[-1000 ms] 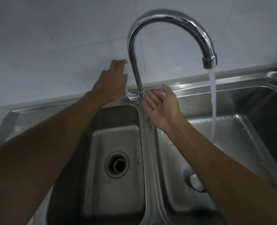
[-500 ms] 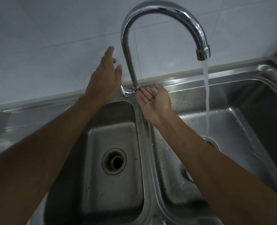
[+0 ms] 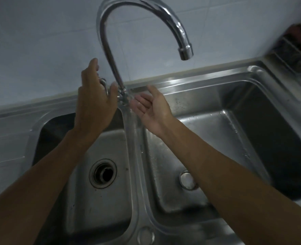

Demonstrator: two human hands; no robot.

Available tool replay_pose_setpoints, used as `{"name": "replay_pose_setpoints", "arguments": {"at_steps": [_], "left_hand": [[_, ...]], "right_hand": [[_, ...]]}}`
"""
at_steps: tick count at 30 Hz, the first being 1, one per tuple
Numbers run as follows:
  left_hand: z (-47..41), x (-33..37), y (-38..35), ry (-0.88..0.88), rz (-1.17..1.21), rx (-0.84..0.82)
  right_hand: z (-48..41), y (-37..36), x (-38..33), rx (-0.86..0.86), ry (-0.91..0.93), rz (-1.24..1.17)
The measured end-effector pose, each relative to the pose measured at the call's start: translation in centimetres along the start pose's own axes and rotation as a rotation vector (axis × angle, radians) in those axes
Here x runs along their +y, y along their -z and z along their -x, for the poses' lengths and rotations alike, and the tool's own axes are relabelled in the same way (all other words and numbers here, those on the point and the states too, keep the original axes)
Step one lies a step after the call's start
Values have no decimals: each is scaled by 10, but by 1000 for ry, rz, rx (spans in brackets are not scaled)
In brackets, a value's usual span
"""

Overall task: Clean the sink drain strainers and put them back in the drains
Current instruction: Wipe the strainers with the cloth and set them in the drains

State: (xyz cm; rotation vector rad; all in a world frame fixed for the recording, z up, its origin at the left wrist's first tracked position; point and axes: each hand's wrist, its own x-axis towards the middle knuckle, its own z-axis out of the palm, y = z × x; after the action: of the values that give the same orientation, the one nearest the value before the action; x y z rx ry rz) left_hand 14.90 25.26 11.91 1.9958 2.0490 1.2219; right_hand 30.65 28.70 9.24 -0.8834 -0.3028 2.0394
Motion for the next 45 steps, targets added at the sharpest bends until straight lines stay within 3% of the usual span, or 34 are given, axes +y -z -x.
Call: {"name": "replay_pose_setpoints", "arguments": {"at_steps": [3, 5, 10, 14, 18, 22, 25, 27, 29, 34, 38, 42, 45], "left_hand": [[36, 10, -17, -4, -25, 15], [63, 25, -34, 36, -11, -48], [125, 77, -82, 75, 73, -445], [150, 138, -122, 97, 232, -587], [144, 226, -165, 62, 385, -663], [137, 321, -210, -157, 468, -745], [137, 380, -247, -335, 393, -791], [141, 411, -269, -420, 303, -804], [148, 434, -287, -471, 233, -831], [161, 456, -312, -540, 146, -882], [159, 447, -305, -517, 170, -828], [155, 393, -282, -438, 181, -734], [159, 318, -255, -297, 109, -776]], "right_hand": [[13, 41, -25, 50, 34, 244], [26, 76, -43, 128, 65, 548], [88, 175, -81, 238, 252, 1488], [166, 235, -131, 309, 295, 1770], [244, 276, -206, 487, 397, 1972], [299, 319, -276, 849, 557, 2123], [314, 361, -312, 989, 297, 2225], [314, 386, -319, 941, 70, 2220], [312, 405, -318, 895, -9, 2164], [309, 424, -319, 869, 153, 2094], [312, 409, -330, 796, 214, 2051], [316, 369, -325, 686, 440, 1877], [305, 325, -305, 501, 559, 1775]]}}
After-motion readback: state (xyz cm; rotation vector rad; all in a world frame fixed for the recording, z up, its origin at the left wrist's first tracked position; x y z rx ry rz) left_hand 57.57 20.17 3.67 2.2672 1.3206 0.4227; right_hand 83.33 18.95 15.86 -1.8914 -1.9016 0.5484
